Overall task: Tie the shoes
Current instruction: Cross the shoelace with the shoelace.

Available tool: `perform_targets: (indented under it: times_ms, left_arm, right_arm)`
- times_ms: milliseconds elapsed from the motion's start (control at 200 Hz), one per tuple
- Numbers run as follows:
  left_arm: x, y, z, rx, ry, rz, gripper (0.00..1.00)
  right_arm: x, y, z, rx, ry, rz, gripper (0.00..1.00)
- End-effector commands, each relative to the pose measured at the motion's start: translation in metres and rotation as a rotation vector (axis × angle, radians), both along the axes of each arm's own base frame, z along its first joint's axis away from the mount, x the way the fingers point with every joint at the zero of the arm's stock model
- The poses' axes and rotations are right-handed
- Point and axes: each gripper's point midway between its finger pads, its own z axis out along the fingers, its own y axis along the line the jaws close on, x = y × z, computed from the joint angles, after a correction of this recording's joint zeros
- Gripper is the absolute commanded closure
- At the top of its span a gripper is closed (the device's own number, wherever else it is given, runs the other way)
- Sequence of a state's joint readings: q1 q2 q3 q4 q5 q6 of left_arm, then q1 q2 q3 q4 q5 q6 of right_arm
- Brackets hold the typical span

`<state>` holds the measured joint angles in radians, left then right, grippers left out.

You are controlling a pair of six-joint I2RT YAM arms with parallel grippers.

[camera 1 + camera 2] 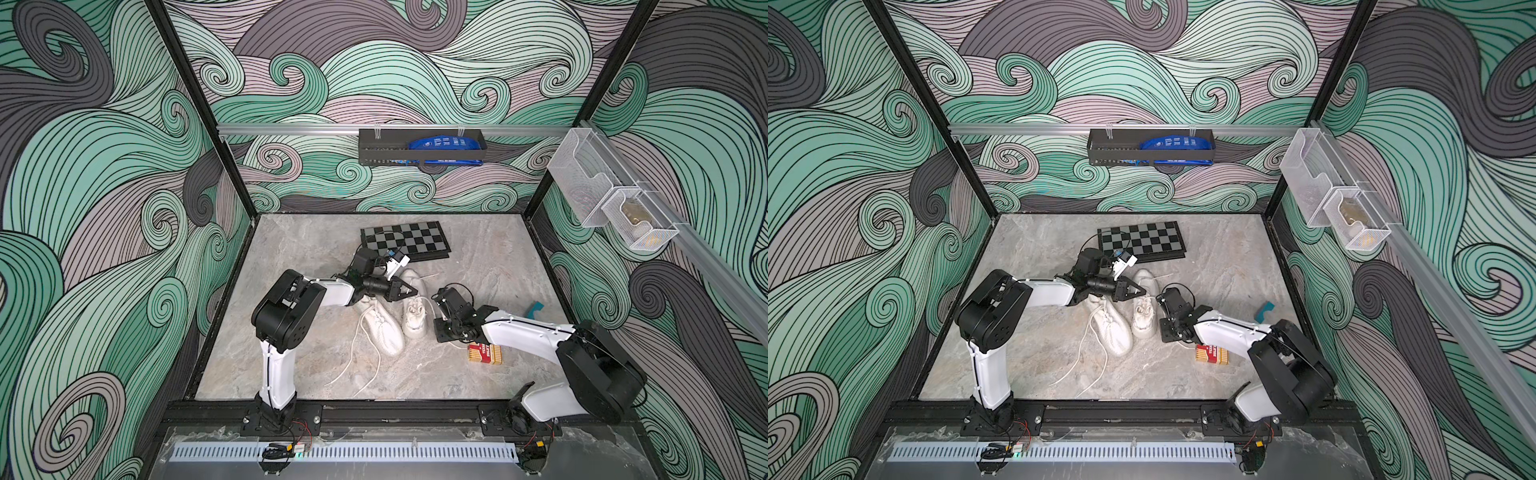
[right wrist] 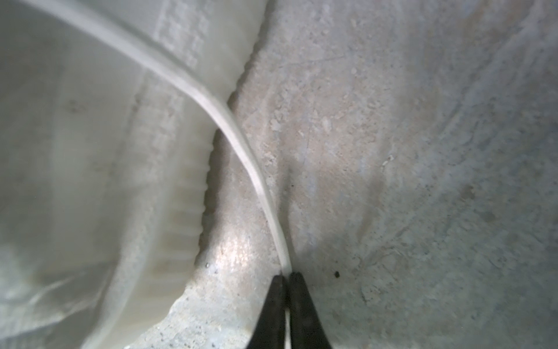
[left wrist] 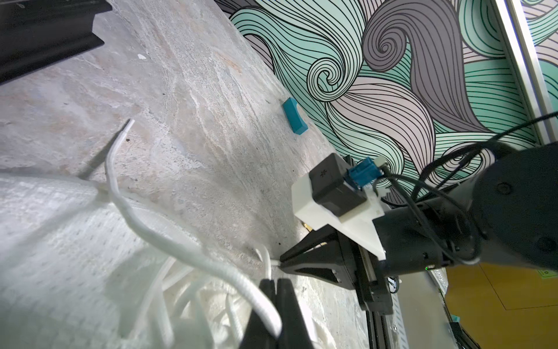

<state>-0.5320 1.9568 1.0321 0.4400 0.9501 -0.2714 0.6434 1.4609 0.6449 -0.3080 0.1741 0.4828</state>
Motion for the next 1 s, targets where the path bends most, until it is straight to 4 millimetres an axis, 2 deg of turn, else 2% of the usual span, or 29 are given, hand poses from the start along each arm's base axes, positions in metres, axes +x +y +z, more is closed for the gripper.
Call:
perform_targets:
  times_ms: [0, 120, 310, 495, 680, 996]
  left_arm:
    - [0.005, 0.001, 0.019, -0.010, -0.062, -0.008, 1.00]
    - [0.004, 0.000, 0.020, -0.010, -0.069, -0.027, 1.00]
    - [0.004, -0.002, 0.017, 0.005, -0.079, -0.061, 0.96]
    - [0.004, -0.005, 0.017, -0.001, -0.087, -0.092, 0.90]
    - [0.008, -0.008, 0.019, -0.017, -0.095, -0.098, 0.85]
    - [0.019, -0.017, 0.015, -0.028, -0.096, -0.107, 0.73]
  right_arm:
    - [-0.010, -0.016, -0.009, -0.088, 0.040, 0.001, 1.00]
    - [0.018, -0.015, 0.030, -0.086, -0.109, 0.000, 1.00]
    - [0.075, -0.019, 0.096, -0.088, -0.295, -0.018, 1.00]
    - [0.122, -0.019, 0.140, -0.123, -0.398, 0.022, 1.00]
    - [0.144, -0.009, 0.160, -0.124, -0.438, 0.088, 1.00]
    - [0.144, 0.002, 0.174, -0.072, -0.460, 0.129, 1.00]
